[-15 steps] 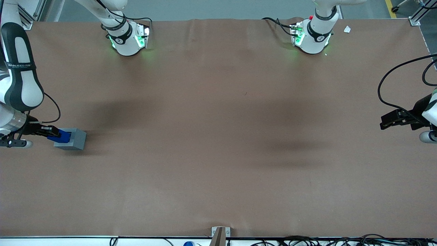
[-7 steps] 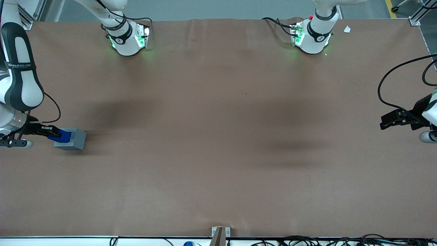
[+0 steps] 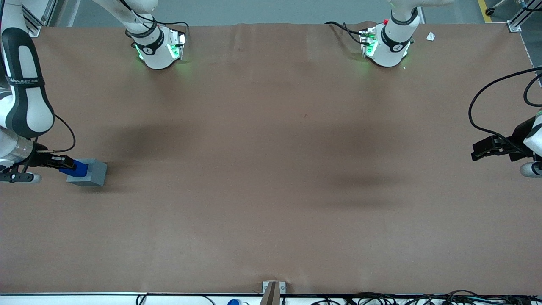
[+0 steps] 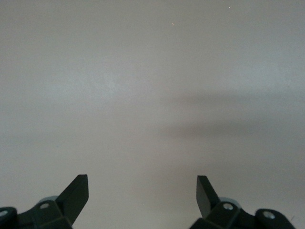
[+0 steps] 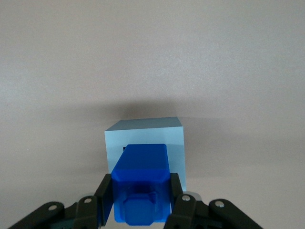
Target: Insert blue part into gray base with right arm
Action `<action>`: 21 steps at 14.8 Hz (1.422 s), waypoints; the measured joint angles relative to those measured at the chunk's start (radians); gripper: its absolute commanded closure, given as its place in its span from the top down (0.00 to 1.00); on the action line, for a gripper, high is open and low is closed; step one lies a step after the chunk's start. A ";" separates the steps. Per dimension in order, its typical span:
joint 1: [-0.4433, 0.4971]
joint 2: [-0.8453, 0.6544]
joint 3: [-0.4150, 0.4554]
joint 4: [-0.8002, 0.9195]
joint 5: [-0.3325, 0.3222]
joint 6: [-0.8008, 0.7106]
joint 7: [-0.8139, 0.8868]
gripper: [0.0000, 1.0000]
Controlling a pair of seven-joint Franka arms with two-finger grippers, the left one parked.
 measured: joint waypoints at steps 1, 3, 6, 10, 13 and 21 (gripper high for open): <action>0.000 0.000 0.000 0.000 0.000 0.000 0.000 0.18; 0.000 -0.001 0.000 -0.001 0.000 -0.002 -0.001 0.18; 0.000 -0.001 0.000 -0.006 0.000 -0.010 -0.001 0.19; 0.000 0.002 0.002 -0.028 -0.001 -0.010 -0.002 0.19; 0.000 0.002 0.002 -0.028 -0.001 -0.010 -0.002 0.45; 0.001 0.005 0.007 -0.022 -0.001 -0.009 -0.006 1.00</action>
